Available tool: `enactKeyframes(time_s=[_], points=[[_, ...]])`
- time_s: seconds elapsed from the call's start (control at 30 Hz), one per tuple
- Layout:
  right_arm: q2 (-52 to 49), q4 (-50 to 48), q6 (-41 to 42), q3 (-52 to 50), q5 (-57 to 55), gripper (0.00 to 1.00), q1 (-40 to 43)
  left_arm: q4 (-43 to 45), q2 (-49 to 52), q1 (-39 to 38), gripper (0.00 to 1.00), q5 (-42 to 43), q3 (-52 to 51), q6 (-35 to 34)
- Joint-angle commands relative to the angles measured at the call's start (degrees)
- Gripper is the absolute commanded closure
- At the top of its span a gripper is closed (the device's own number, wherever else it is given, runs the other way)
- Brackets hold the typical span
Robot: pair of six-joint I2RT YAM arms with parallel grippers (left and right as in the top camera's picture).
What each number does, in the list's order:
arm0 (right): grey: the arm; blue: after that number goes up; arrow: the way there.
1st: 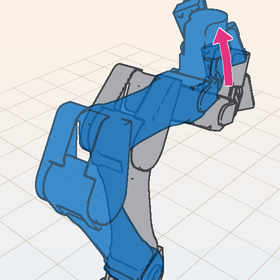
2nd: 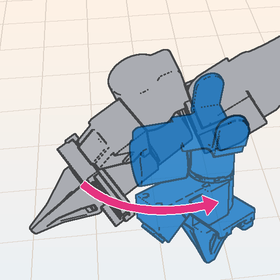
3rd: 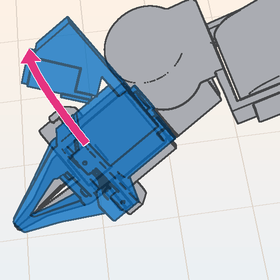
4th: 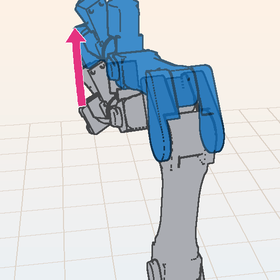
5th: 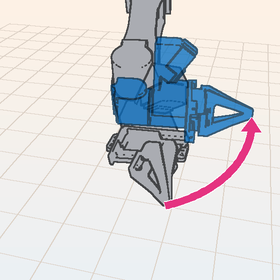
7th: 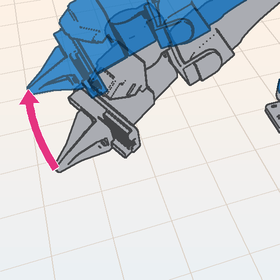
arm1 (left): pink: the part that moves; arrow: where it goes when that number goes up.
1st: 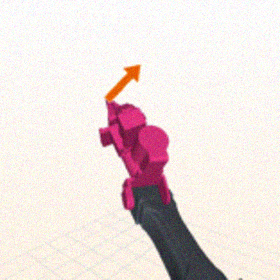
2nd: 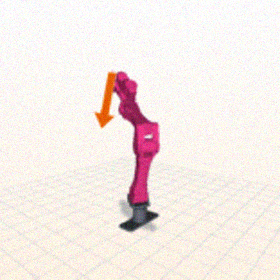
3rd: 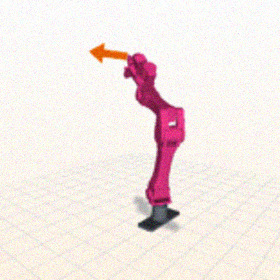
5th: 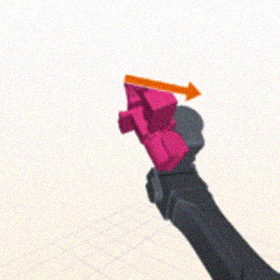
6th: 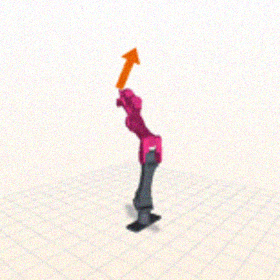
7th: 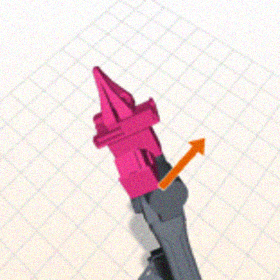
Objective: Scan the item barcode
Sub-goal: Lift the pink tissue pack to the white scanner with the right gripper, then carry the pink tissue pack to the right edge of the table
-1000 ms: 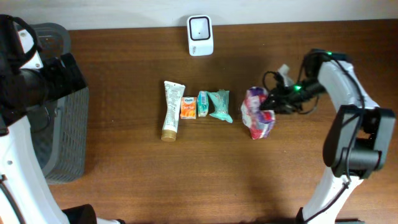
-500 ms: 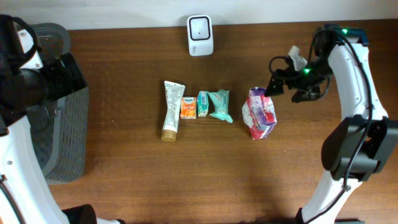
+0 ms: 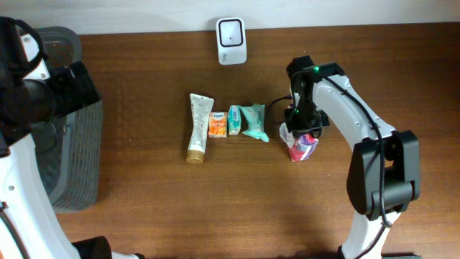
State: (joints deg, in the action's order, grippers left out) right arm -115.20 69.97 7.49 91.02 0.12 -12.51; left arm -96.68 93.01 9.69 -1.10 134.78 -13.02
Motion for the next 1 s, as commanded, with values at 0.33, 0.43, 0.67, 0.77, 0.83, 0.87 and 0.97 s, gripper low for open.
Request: enactKeyframes(time_s=[0.33,0.43,0.67,0.77,0.83,0.87,0.97], points=[[-0.48,-40.06,10.08,12.15,47.84,0.96,8.28,-0.02,-0.24,0.17,0.01,-0.20,0.13,0.72],[-4.61,-57.59,25.05,12.13,42.07,0.96,4.33,-0.02,-0.24,0.20,0.01,-0.22,0.13,0.72],[-21.05,-92.94,57.55,12.17,33.66,0.96,-0.87,-0.02,-0.24,0.20,0.01,-0.22,0.13,0.72],[-21.27,-92.50,57.57,12.17,33.75,0.95,-1.90,-0.02,-0.24,0.20,0.01,-0.22,0.13,0.72],[-21.27,-90.82,57.53,12.17,34.60,0.95,-3.10,-0.02,-0.24,0.20,0.01,-0.22,0.13,0.72],[-21.29,-90.58,57.51,12.17,35.30,0.95,-3.93,-0.02,-0.24,0.20,0.01,-0.22,0.13,0.72],[-21.27,-90.05,55.71,12.20,36.11,0.95,-4.09,-0.02,-0.24,0.20,0.01,-0.22,0.13,0.72]])
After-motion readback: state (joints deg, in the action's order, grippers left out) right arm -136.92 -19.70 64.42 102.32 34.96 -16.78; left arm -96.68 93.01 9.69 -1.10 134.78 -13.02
